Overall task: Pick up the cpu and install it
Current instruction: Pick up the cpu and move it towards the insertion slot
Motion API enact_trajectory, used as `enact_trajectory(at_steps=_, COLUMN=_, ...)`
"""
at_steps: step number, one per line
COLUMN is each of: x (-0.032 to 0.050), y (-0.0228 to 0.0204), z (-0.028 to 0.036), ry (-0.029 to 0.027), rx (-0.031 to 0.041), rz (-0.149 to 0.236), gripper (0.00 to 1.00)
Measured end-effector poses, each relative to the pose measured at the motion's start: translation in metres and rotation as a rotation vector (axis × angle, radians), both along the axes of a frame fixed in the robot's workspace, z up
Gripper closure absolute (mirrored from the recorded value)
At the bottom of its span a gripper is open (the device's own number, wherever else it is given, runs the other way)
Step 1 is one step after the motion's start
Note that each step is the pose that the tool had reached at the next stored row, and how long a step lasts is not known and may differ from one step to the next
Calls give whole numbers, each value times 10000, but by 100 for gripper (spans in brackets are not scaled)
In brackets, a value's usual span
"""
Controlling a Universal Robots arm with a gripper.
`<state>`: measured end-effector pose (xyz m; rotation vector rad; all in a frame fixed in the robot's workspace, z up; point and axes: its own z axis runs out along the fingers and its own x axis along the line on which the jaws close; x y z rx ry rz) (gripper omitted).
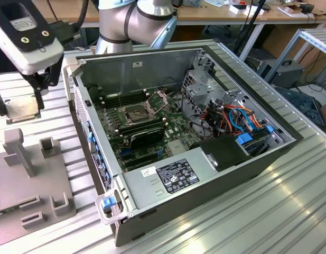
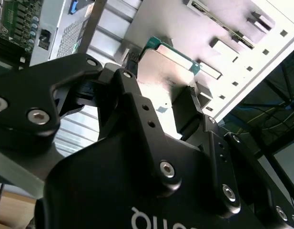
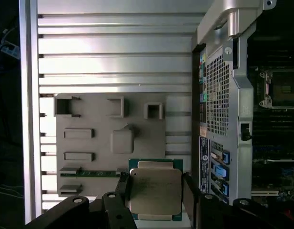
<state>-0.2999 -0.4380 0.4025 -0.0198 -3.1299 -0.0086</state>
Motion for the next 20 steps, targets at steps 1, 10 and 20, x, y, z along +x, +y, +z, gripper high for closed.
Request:
enact_trajectory(at_steps=1, x=57, y=0, z=0, ry=-1, rx=0, rz=-1, gripper=46)
enact_trajectory(at_steps=10, x=480, y=0, z=0, ry=0, rx=-1, rz=0, gripper=46)
enact_trajectory(at_steps=20, x=1053, y=0, z=0, ry=0, rx=0, rz=0, gripper=46)
